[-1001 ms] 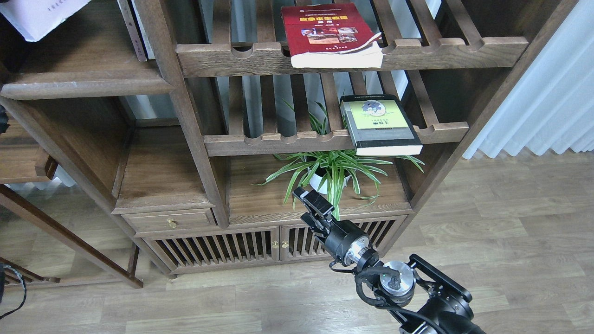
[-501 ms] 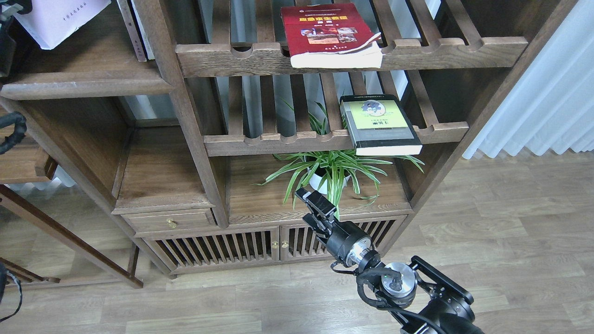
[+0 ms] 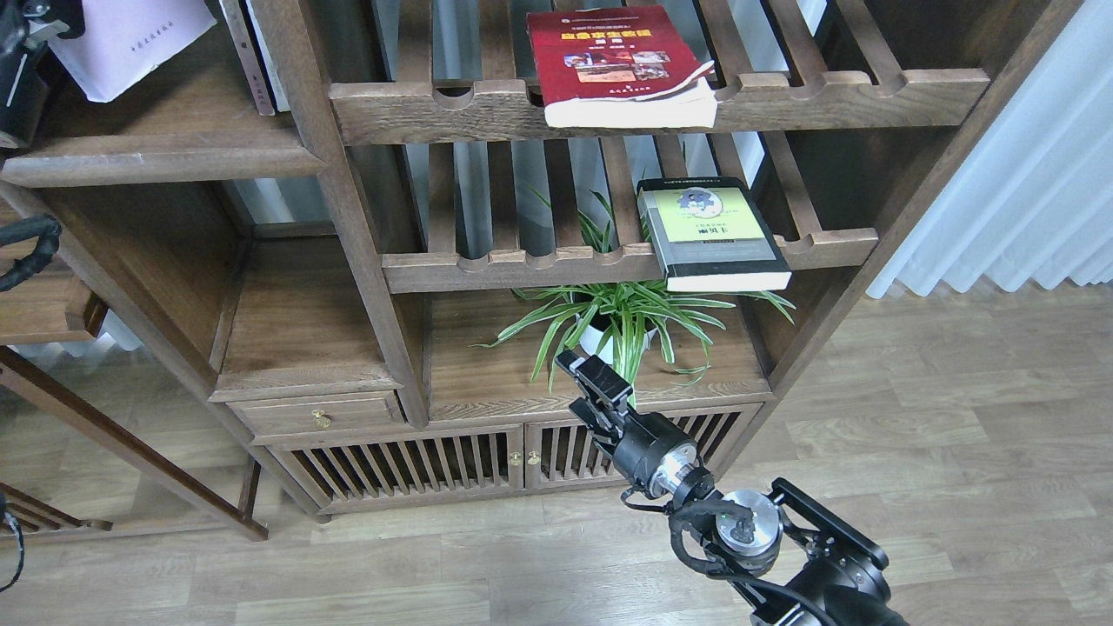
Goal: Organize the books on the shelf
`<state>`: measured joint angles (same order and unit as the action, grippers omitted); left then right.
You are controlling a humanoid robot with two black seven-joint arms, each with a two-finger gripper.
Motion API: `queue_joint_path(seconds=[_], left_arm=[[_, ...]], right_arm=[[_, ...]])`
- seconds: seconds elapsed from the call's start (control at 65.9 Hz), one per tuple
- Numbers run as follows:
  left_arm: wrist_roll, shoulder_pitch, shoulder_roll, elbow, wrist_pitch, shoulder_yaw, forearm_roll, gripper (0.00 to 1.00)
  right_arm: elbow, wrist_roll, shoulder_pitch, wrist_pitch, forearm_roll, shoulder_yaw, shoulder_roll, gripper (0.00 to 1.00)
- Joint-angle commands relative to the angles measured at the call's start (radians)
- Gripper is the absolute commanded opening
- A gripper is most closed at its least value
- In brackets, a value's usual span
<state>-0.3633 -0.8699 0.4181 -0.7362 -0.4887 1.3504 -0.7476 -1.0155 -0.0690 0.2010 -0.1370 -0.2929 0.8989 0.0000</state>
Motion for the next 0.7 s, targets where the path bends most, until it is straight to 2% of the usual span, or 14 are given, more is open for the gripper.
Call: queue_joint_path(seconds=[0.0, 0.121, 0.288, 0.394, 0.485, 0.683], left_arm=[[0.001, -0.017, 0.002, 0.02, 0.0, -0.019, 0.001, 0.07], [0.0, -0.026, 0.002, 0.034, 0.0, -0.022, 0.001, 0.13], [0.004, -0.023, 0.004, 0.034, 0.0, -0.025, 0.001, 0.31], [0.003, -0.024, 0.004, 0.032, 0.0, -0.045, 0.002, 0.38], [0.003, -0.024, 0.004, 0.029, 0.0, -0.054, 0.002, 0.42], [0.004, -0.026, 0.004, 0.02, 0.0, -0.057, 0.004, 0.43]], right_arm=[[0.0, 0.0, -0.002, -0.001, 0.0, 0.0, 0.0, 0.99], [0.0, 0.0, 0.0, -0.004, 0.0, 0.0, 0.0, 0.99], [0.0, 0.0, -0.002, -0.007, 0.0, 0.002, 0.0, 0.99], [0.0, 0.0, -0.002, -0.007, 0.0, 0.0, 0.0, 0.99], [0.0, 0.0, -0.002, -0.007, 0.0, 0.0, 0.0, 0.99], [0.0, 0.0, -0.002, -0.007, 0.0, 0.002, 0.0, 0.99]])
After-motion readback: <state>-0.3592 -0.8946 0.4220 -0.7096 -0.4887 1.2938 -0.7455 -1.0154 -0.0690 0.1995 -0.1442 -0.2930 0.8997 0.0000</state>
